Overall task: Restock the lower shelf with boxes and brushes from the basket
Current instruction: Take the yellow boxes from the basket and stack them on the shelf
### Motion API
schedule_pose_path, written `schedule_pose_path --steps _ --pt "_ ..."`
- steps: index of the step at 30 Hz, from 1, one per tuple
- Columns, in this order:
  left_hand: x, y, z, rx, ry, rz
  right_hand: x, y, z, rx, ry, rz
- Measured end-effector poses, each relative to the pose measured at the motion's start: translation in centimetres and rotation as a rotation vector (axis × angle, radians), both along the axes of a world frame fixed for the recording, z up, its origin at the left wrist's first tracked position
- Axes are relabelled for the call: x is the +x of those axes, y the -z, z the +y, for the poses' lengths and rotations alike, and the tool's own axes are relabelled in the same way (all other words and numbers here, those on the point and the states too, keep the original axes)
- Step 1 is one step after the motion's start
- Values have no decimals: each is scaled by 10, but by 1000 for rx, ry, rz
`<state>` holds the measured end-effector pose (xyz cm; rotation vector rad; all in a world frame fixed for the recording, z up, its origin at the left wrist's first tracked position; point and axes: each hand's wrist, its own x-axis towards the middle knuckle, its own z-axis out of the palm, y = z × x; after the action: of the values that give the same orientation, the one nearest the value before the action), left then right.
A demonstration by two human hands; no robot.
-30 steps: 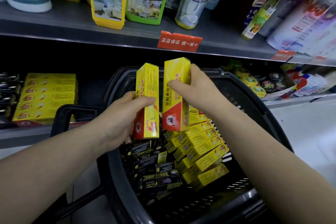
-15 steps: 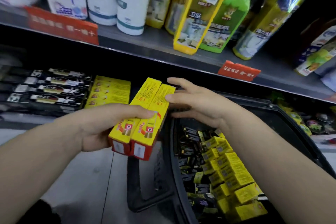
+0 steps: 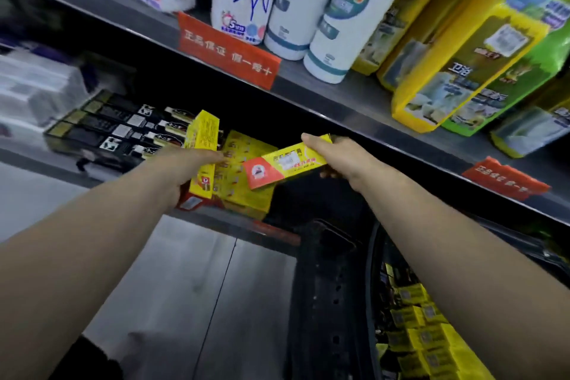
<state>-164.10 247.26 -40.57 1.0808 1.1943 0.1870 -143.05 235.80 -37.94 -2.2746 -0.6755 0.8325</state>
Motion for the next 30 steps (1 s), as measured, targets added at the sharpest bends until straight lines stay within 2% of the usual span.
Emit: schedule_pose_path --steps 4,8,15,22,30 --pt "0 11 7 14 -2 42 23 29 27 -25 43 -77" --pt "7 18 10 34 -25 46 39 57 62 95 47 -141" --pt "25 30 22 16 17 83 67 96 121 154 -25 -331" --pt "33 43 22 -1 -38 124 74 139 137 12 -200 -151" --pt "30 48 20 -7 -88 99 78 163 133 -203 -325 -269"
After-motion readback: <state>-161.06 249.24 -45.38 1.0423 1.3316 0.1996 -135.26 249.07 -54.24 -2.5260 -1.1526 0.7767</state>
